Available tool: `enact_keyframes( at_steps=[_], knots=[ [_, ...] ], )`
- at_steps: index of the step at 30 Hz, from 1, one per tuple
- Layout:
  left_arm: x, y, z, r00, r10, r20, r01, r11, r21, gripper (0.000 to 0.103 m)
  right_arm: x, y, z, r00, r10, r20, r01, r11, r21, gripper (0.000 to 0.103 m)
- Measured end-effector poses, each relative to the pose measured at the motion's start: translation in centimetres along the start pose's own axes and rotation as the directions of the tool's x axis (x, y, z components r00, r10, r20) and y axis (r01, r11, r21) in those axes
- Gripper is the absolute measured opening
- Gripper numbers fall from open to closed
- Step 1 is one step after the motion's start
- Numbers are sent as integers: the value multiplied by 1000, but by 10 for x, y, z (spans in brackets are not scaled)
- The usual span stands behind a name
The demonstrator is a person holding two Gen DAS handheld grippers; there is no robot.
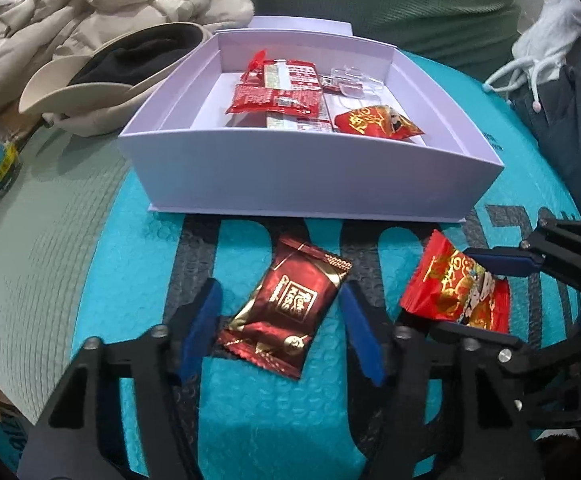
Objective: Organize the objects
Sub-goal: 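Grasp the red cartoon-couple bag with the right tool while the left tool approaches the brown chocolate, then close the left tool on the brown chocolate packet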
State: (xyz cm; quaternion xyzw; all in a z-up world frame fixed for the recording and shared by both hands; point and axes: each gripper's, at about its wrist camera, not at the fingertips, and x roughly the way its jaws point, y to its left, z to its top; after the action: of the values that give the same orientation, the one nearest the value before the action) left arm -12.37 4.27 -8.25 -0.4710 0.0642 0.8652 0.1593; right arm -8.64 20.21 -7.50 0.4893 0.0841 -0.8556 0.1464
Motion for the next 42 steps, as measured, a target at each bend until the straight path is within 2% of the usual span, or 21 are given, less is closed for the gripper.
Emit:
enact_keyframes(
  at_steps=[4,9,14,17,22,28,30,33,38,42],
  knots=[
    [-4,3,-4,1000,16,1,-16,1000,-20,35,-1,2,-1,1000,6,-1,-6,1000,8,50],
    [-11,4,-12,1000,16,-18,-17,999,-35,35,-4,7,-3,1000,22,-4,-22,999,38,48],
    [-19,11,-23,997,63,-50,-65,997,-41,35,-3,25,-3,1000,26,-12,-27,1000,-9,48],
    [-26,25,-30,995,64,-72,-71,993,-98,35,-3,39,-2,998,54,-16,-54,998,-38,48],
    [-38,45,-45,989,108,-100,-122,981,-152,35,-1,60,-1,996,87,-24,-88,993,-81,48],
    [-46,53,-55,989,108,-102,-124,978,-168,35,-2,80,-1,993,114,-38,-118,984,-133,48],
    [-47,52,-56,989,110,-94,-124,978,-165,37,-2,83,-2,994,103,-40,-107,984,-145,48],
    [-46,53,-55,991,97,-87,-111,978,-174,45,-2,83,-1,994,92,-52,-98,984,-150,50],
    [-44,47,-54,995,75,-68,-86,980,-180,64,-4,69,-4,996,52,-66,-60,991,-122,56],
    [-41,42,-54,995,82,-61,-91,983,-162,69,-6,65,-8,997,41,-66,-48,993,-108,60]
  ],
)
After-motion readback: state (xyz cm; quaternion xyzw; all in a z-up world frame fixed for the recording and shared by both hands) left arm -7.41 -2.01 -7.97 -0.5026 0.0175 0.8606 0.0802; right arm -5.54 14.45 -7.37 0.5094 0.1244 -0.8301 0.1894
